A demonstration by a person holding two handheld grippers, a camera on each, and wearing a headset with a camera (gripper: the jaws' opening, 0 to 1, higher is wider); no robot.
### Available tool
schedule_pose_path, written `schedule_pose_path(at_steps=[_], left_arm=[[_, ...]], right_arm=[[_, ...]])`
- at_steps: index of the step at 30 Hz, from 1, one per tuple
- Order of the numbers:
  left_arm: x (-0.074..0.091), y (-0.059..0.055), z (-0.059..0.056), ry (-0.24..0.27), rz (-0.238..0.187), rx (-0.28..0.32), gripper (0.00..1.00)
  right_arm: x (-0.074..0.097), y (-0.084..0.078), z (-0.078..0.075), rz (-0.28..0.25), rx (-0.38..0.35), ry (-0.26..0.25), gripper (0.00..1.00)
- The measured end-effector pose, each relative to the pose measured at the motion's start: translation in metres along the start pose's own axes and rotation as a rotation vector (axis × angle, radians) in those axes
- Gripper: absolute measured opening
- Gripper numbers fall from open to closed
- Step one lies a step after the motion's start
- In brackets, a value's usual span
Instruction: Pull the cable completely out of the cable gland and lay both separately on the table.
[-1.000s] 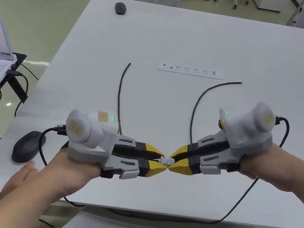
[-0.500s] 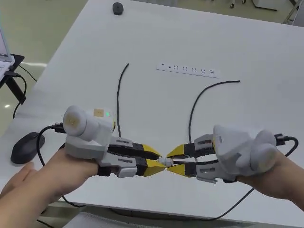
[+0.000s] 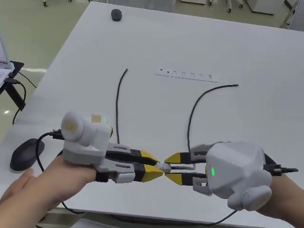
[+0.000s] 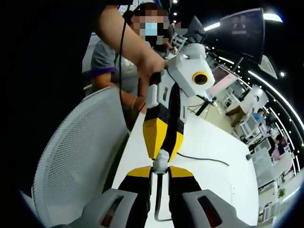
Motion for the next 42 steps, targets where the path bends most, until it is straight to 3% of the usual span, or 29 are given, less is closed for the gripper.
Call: schedule_pose_path(at_steps=[4,6,7,9,11,13,15,16,17,19,20,22,26,28,30,34,38,42], left_arm=[[-0.002,0.001,-0.001,-0.002,0.008,-0.039,0.15],[-0.003,0.002,-0.001,0.009,0.016,-0.075,0.15],[-0.003,0.002,-0.001,0.015,0.028,-0.106,0.15],[-0.003,0.003,-0.002,0.020,0.040,-0.130,0.15],[-0.003,0.003,-0.005,0.020,0.039,-0.158,0.15],[-0.004,0.004,-0.007,0.023,0.043,-0.180,0.15],[-0.004,0.004,-0.008,0.025,0.048,-0.205,0.15],[-0.005,0.004,-0.009,0.026,0.051,-0.212,0.15],[-0.005,0.004,-0.009,0.028,0.057,-0.228,0.15],[-0.006,0.003,-0.010,0.028,0.062,-0.220,0.15],[-0.006,0.004,-0.011,0.028,0.061,-0.225,0.15],[-0.006,0.005,-0.013,0.030,0.061,-0.246,0.15],[-0.006,0.009,-0.016,0.033,0.066,-0.288,0.15],[-0.006,0.010,-0.018,0.033,0.067,-0.317,0.15],[-0.007,0.011,-0.020,0.032,0.072,-0.331,0.15],[-0.009,0.010,-0.020,0.031,0.087,-0.368,0.15],[-0.010,0.011,-0.020,0.026,0.093,-0.380,0.15],[-0.012,0.010,-0.020,0.023,0.112,-0.388,0.15]], right_arm=[[0.003,-0.003,0.000,-0.017,-0.088,0.002,0.08],[0.007,-0.002,-0.002,-0.078,-0.184,0.010,0.08],[0.010,-0.003,-0.003,-0.110,-0.303,0.042,0.10],[0.013,-0.008,-0.009,-0.126,-0.419,0.040,0.19],[0.019,-0.012,-0.014,-0.170,-0.605,0.114,0.20],[0.022,-0.023,-0.024,-0.158,-0.725,0.115,0.21],[0.022,-0.031,-0.027,-0.161,-0.906,0.229,0.24],[0.020,-0.035,-0.031,-0.190,-0.957,0.264,0.21],[0.018,-0.041,-0.033,-0.228,-1.058,0.337,0.19],[0.014,-0.049,-0.034,-0.244,-1.217,0.434,0.17],[0.012,-0.052,-0.035,-0.263,-1.236,0.450,0.17],[0.009,-0.058,-0.032,-0.277,-1.311,0.544,0.19],[0.004,-0.061,-0.031,-0.311,-1.390,0.614,0.21],[0.003,-0.059,-0.029,-0.315,-1.420,0.685,0.22],[-0.001,-0.059,-0.028,-0.303,-1.425,0.691,0.22],[-0.008,-0.059,-0.022,-0.246,-1.439,0.757,0.22],[-0.011,-0.060,-0.021,-0.257,-1.463,0.803,0.14],[-0.012,-0.060,-0.022,-0.252,-1.454,0.813,0.09]])
Point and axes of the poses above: the centre of the closed fingertips' face, and the gripper's own axes: x roughly backward along the fingers, z roughly to its left, y roughly out of its top, the point moved 10 cm from there along x, roughly backward along the fingers, and after that the axes turned 5 degrees about -x, right-handed, at the moved point
